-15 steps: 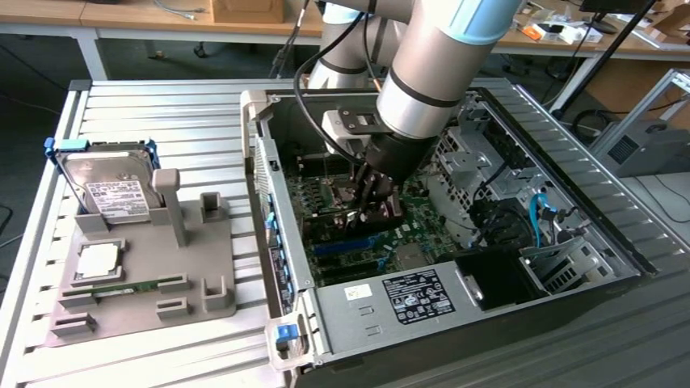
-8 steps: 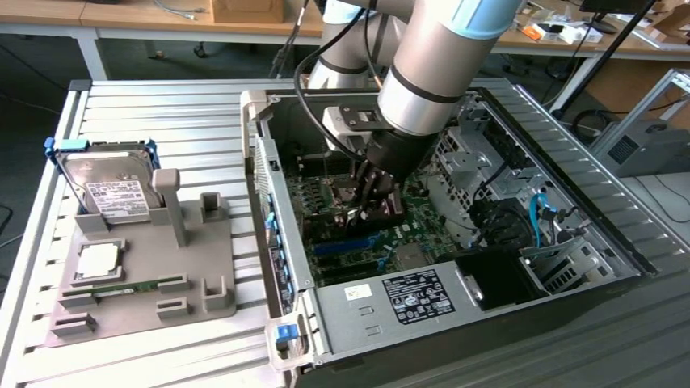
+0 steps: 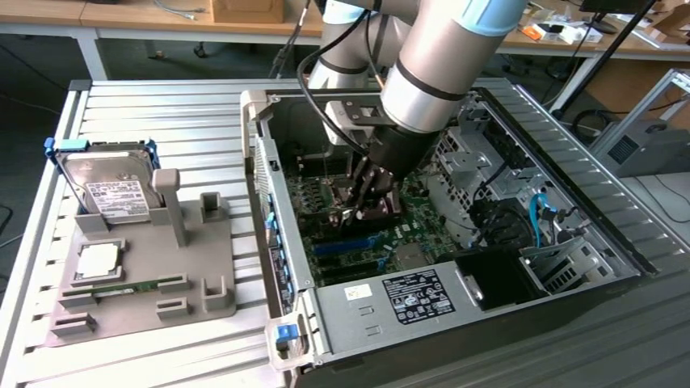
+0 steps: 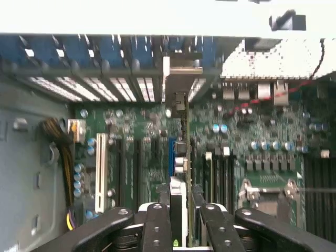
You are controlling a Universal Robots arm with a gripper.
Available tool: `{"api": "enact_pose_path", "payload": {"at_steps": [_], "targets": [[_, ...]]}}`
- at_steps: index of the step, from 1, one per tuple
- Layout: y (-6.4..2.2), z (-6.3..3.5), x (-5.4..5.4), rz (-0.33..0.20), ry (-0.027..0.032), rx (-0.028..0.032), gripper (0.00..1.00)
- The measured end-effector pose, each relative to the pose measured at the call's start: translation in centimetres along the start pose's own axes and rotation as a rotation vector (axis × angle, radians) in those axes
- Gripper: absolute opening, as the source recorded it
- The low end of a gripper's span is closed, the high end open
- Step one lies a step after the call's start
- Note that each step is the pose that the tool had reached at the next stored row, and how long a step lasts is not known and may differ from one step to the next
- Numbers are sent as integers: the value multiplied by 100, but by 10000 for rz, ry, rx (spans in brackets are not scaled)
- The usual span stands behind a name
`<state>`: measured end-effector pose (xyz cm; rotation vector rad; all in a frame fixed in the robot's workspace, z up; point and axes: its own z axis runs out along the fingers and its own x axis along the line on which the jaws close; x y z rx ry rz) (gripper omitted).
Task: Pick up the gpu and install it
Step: 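Press down on the gpu until it lock into place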
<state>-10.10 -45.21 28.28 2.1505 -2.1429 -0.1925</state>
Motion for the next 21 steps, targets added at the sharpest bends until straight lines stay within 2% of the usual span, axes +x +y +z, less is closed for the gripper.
{"api": "enact_pose_path", "payload": {"at_steps": [2, 3, 4, 5, 8, 12, 13, 14, 15, 17, 21], "targets": [[0, 0, 0, 2, 10, -3, 27], [0, -1, 0, 26, 157, -7, 27], [0, 0, 0, 55, 343, -13, 27], [-1, 1, 0, 79, 496, -18, 27], [-2, 0, 0, 79, 499, -19, 27], [-65, -5, 1, 79, 500, -53, 27], [-66, -4, 0, 82, 510, -54, 27], [-70, -5, 0, 95, 573, -60, 27], [-75, -6, 0, 153, 579, -64, 27], [-74, -5, 0, 357, 547, -66, 27], [-75, -5, 0, 380, 541, -66, 27]]}}
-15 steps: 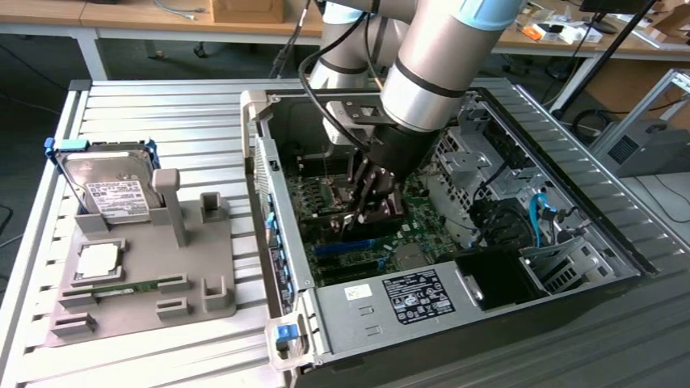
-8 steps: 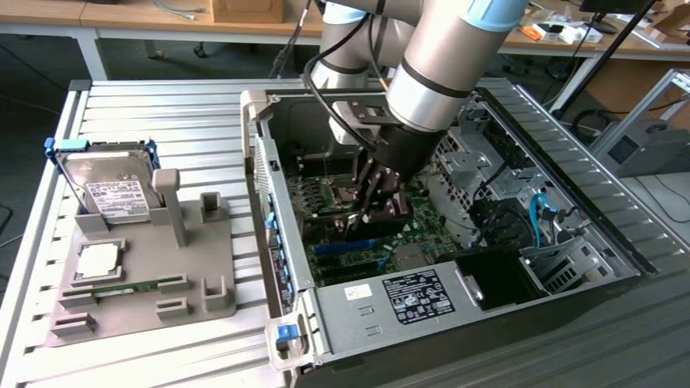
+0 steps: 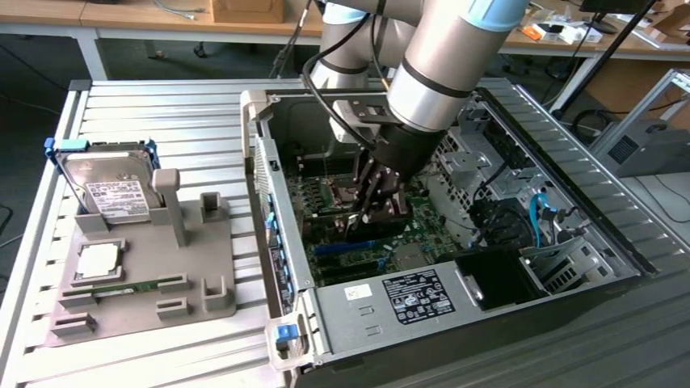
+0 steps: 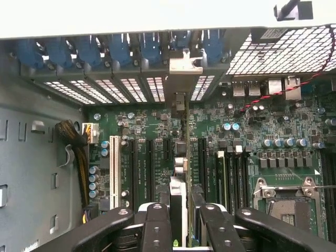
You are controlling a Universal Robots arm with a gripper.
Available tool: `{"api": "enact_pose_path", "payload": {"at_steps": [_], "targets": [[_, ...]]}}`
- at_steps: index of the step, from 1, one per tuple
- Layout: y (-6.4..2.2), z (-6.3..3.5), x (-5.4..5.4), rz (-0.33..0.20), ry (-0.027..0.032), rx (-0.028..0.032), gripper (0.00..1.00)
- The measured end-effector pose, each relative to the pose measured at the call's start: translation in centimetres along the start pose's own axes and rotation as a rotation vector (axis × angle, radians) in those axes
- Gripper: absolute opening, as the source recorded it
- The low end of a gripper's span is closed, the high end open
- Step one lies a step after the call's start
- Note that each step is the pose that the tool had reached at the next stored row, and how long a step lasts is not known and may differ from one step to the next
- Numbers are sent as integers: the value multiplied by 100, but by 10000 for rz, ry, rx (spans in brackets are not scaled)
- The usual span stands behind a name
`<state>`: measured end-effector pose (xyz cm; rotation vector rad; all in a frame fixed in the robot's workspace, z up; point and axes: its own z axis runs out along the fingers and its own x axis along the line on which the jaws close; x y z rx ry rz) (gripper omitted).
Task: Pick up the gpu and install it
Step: 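Press down on the gpu until it lock into place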
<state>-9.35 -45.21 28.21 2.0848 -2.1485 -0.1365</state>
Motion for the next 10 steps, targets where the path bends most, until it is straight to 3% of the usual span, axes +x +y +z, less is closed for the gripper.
{"api": "enact_pose_path", "payload": {"at_steps": [10], "targets": [[23, 28, -32, 99, -17, -4, 27]]}}
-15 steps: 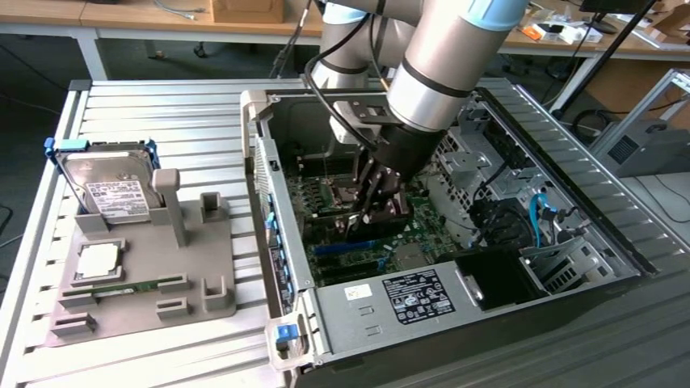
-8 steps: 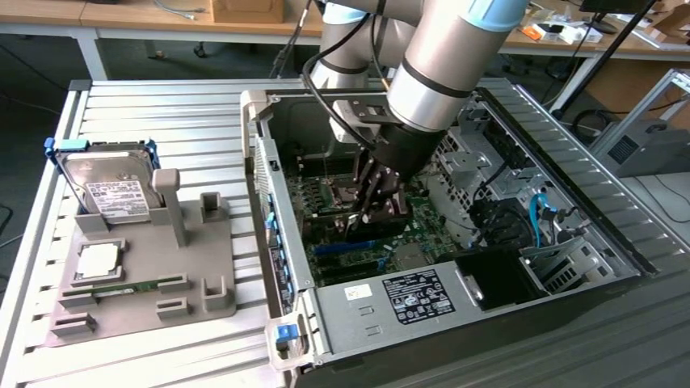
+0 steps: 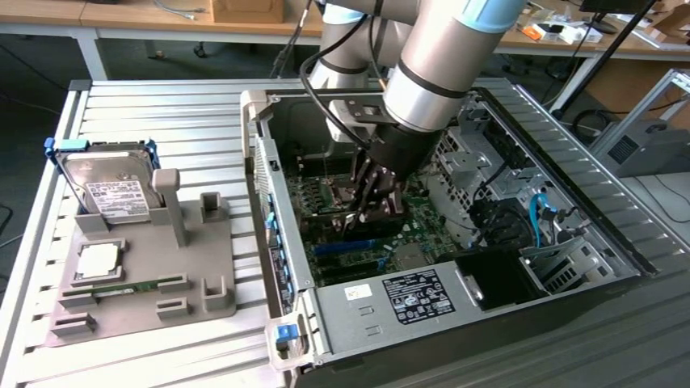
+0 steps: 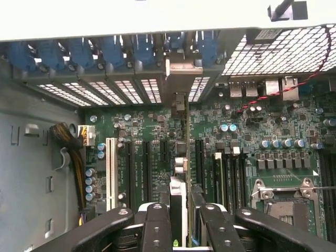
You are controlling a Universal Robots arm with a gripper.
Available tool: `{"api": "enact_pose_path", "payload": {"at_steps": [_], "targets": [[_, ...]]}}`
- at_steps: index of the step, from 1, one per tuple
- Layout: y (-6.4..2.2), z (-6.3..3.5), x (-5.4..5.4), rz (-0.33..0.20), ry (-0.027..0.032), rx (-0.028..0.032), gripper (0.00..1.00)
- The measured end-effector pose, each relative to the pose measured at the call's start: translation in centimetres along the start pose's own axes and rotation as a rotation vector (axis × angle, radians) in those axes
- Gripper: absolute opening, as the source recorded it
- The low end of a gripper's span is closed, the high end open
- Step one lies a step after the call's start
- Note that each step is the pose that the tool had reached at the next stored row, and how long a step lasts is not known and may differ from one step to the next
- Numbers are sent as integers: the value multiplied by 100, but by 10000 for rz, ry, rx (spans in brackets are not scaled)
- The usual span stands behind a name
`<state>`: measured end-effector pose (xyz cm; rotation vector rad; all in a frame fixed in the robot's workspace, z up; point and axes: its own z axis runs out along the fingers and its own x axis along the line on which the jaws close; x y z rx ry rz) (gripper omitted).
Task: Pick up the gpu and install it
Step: 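Press down on the gpu until it lock into place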
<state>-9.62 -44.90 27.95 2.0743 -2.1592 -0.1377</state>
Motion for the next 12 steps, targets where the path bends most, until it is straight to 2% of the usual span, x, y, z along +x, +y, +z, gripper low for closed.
{"api": "enact_pose_path", "payload": {"at_steps": [12], "targets": [[59, 39, -4, 62, -10, -3, 27]]}}
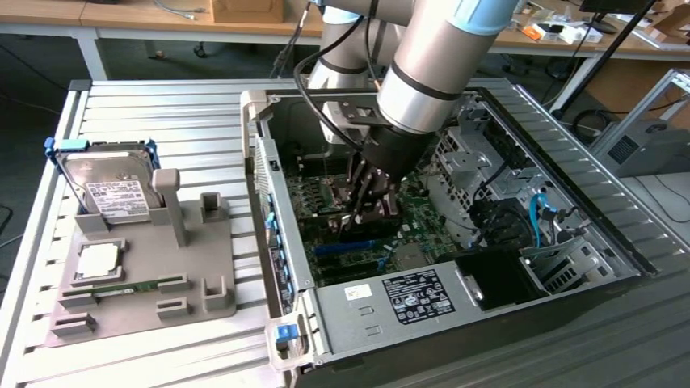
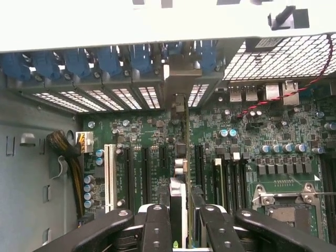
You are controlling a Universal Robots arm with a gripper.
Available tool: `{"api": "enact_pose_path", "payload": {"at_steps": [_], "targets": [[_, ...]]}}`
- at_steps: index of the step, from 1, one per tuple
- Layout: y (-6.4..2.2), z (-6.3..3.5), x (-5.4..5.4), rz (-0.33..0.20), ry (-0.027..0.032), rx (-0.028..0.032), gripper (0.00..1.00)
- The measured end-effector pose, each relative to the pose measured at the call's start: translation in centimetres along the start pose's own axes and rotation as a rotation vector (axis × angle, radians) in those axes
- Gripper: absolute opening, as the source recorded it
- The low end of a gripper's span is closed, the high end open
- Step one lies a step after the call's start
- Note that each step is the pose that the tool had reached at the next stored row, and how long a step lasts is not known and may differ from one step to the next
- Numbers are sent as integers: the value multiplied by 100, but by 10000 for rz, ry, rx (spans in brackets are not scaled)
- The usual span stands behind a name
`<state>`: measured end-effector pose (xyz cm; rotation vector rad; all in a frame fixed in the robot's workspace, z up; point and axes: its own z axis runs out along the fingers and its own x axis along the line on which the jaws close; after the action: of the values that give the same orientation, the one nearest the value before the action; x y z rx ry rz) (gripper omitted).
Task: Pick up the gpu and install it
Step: 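Press down on the gpu until it lock into place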
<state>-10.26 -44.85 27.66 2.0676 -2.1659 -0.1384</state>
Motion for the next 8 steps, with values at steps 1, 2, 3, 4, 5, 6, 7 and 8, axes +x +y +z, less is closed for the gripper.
{"api": "enact_pose_path", "payload": {"at_steps": [1, 2, 3, 4, 5, 6, 7, 8], "targets": [[5, 5, 0, 0, 0, 0, 27], [9, 9, 0, 0, 1, 0, 27], [11, 12, 0, 0, 1, 0, 27], [13, 14, 0, -1, 1, 0, 27], [14, 15, 0, -1, 2, 0, 27], [16, 17, 0, 0, 1, 0, 27], [19, 18, 0, 1, 0, 0, 27], [28, 21, 0, 1, -2, 1, 27]]}}
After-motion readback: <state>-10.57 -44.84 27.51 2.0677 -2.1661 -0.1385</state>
